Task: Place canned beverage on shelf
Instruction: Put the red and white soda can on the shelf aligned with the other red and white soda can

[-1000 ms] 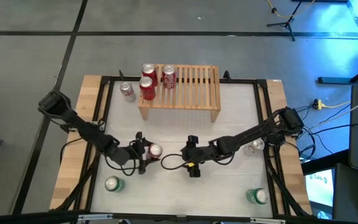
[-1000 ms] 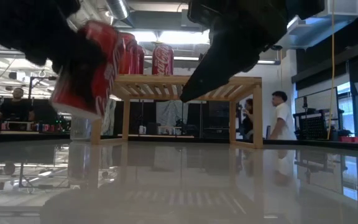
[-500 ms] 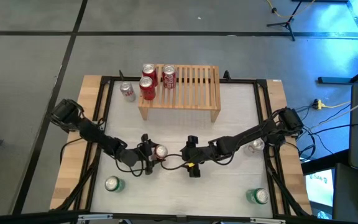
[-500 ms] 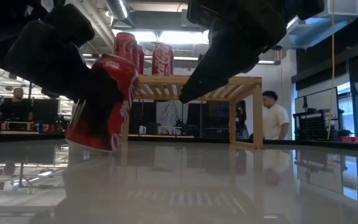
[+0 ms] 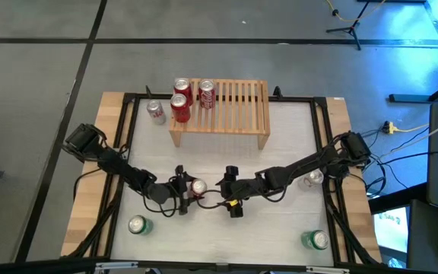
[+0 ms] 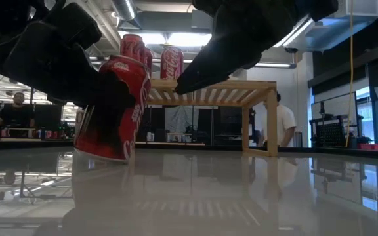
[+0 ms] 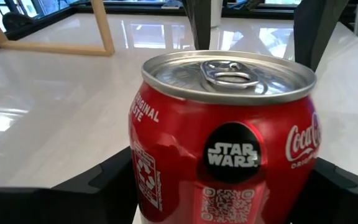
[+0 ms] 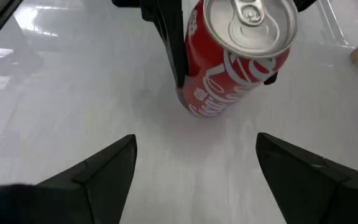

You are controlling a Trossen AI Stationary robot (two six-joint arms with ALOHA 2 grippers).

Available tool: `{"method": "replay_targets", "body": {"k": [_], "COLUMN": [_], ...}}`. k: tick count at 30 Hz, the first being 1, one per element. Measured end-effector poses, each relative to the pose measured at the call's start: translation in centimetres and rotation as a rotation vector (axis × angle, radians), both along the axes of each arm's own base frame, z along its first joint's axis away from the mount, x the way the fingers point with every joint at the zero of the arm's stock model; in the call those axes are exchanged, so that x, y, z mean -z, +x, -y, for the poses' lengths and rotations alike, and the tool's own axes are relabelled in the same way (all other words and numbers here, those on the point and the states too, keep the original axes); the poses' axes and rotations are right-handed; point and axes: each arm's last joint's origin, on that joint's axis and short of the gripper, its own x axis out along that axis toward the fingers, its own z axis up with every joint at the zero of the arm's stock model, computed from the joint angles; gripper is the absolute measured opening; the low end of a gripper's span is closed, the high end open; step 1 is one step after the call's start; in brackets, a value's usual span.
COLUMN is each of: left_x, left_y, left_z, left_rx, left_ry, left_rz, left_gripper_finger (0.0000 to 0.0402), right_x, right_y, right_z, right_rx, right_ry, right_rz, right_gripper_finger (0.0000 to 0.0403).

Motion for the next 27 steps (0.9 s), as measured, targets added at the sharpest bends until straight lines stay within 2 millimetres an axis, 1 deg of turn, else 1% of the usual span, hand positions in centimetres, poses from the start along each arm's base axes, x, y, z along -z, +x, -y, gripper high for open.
{"method": "replay_targets", "body": {"k": [6, 16, 24, 27], "left_x": [0.13, 0.37, 0.32, 0.18], "left_y": [-0.04, -0.12, -0.12, -0.15], "left_z": [0.04, -0.12, -0.19, -0.15], "left_rx": [0.021, 0.003, -0.017, -0.015], "left_ry": [-0.002, 0.017, 0.024, 0.022], "left_rz": [-0.014, -0.033, -0.026, -0.022], "left_gripper_finger": [0.0324, 0.0340, 0.0390, 0.0398], "right_x": [0.01, 0.03, -0.01, 0.01], "right_y": [-0.01, -0.02, 0.01, -0.01], "right_z": [0.01, -0.02, -0.03, -0.03], "right_rx": [0.000, -0.009, -0.008, -0.009], "right_ry": [0.000, 0.007, 0.009, 0.008], "right_rz": [-0.001, -0.006, -0.001, -0.003], "right_gripper_finger": [0.0326, 0.0326, 0.0326, 0.0326]}}
